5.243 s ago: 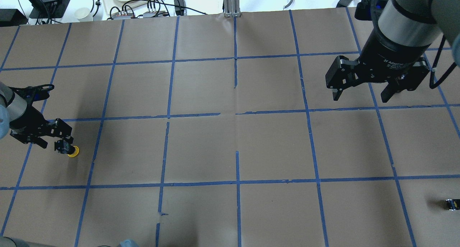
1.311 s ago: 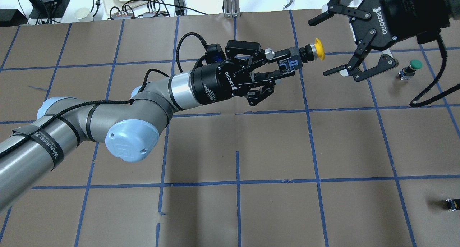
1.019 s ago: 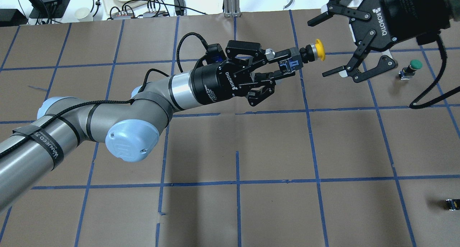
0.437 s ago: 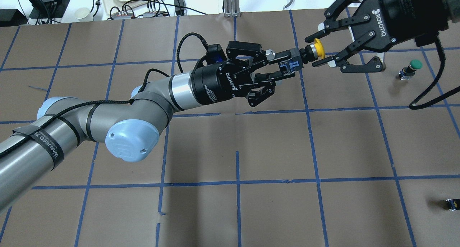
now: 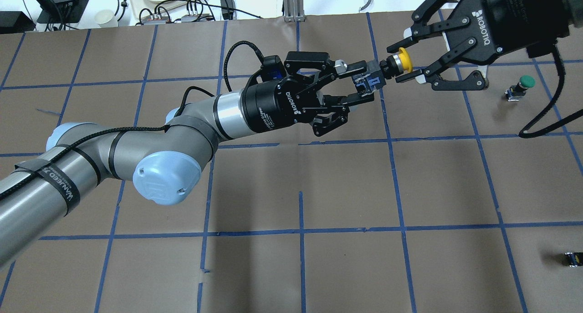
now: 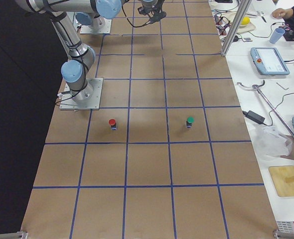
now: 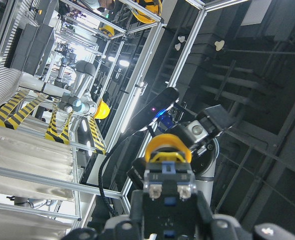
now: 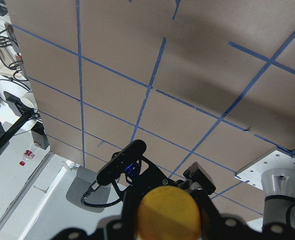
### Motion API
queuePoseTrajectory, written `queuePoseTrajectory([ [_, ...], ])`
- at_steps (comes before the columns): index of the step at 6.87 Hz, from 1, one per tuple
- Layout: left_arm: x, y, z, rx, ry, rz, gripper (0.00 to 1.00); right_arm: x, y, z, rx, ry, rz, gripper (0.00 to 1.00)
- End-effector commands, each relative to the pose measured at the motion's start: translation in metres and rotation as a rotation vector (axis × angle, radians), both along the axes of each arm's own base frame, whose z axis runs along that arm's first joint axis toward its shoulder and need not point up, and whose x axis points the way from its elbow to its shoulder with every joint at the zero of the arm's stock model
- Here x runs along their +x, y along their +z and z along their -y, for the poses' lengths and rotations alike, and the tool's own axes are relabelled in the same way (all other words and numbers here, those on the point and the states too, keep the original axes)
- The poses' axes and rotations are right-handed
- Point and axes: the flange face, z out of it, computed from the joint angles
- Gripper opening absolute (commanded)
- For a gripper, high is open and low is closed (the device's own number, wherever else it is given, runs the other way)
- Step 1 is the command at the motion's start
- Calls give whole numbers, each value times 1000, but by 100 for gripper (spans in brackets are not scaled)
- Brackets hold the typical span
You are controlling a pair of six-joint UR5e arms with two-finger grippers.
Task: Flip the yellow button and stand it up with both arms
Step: 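Open the left gripper and pull it back while the right gripper carries the button away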
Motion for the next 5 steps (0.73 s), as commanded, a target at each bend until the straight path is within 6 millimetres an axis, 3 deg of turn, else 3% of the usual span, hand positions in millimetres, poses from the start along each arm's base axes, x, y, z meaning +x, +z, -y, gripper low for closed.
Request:
queuePoseTrajectory([
  [1,4,12,3,-12,-12,20,100,-6,-1,4,-25,9,-20,24],
  [3,14,41,23,-89,-127,381,100,-22,-15,3,-171,245,-216,23],
  [5,21,86,51,-170,-164,762,100,-69,-37,4,-350,558,-359,18],
])
